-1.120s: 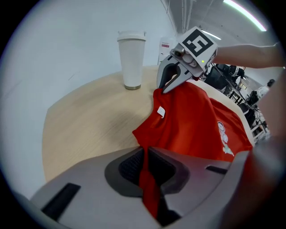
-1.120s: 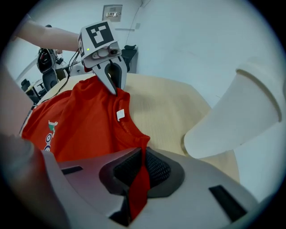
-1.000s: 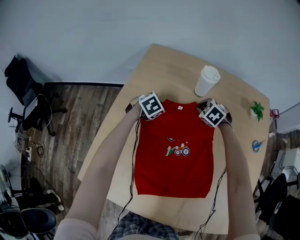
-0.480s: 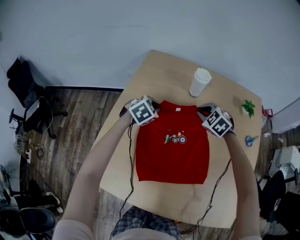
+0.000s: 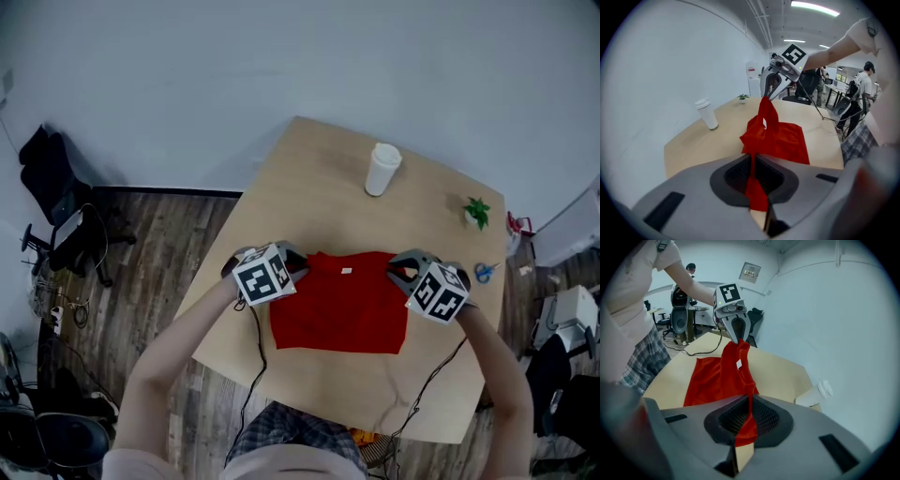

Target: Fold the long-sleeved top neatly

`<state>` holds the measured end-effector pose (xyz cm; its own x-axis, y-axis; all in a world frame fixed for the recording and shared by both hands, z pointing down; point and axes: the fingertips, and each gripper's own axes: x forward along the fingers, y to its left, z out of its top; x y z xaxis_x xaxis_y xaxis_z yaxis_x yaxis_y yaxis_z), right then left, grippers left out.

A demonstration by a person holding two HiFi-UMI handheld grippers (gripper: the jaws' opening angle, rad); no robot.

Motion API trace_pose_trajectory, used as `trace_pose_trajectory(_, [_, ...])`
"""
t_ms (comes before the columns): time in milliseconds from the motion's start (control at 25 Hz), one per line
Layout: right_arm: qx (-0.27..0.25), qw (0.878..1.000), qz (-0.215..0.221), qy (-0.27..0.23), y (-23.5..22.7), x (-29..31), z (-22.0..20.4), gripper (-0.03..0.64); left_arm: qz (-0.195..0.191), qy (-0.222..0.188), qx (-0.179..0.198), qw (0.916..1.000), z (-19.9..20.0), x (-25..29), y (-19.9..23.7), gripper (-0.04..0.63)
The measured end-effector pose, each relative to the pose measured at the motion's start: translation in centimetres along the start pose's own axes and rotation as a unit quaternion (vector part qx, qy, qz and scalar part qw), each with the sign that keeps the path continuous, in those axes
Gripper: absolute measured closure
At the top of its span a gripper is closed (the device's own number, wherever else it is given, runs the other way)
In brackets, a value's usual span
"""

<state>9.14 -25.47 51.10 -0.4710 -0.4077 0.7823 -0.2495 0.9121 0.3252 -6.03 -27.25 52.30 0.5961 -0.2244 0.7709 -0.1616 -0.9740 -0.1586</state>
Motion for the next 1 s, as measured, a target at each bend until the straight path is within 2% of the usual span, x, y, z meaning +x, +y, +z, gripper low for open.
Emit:
trace_pose_trajectory(240, [-0.01,0.999,0.035,0.001,7.2,-2.3,-0.7,0.583,-0.026,-0.001,0.013,0.9996,-0.8,-1.3,-7.7,0.571])
trace_pose_trajectory(440, [-0.012,0.998,0.061,0.016,11.8,-1.8,-2.0,0.583,-0.048,0.018,0.015,0.9986,-2.9,-0.2,-12.5,0.571])
trace_pose_trajectory(760, [-0.015,0.994,0.099,0.054,17.4,2.6,-5.6,0.58,-0.066,0.045,-0.003,0.9968,-7.2,3.9,-16.6,0.569])
trace_pose_trajectory(1000, [-0.022,0.99,0.114,0.08,19.7,4.6,-7.7,0.575,-0.07,0.048,-0.011,0.9963,-8.4,5.2,-17.7,0.567])
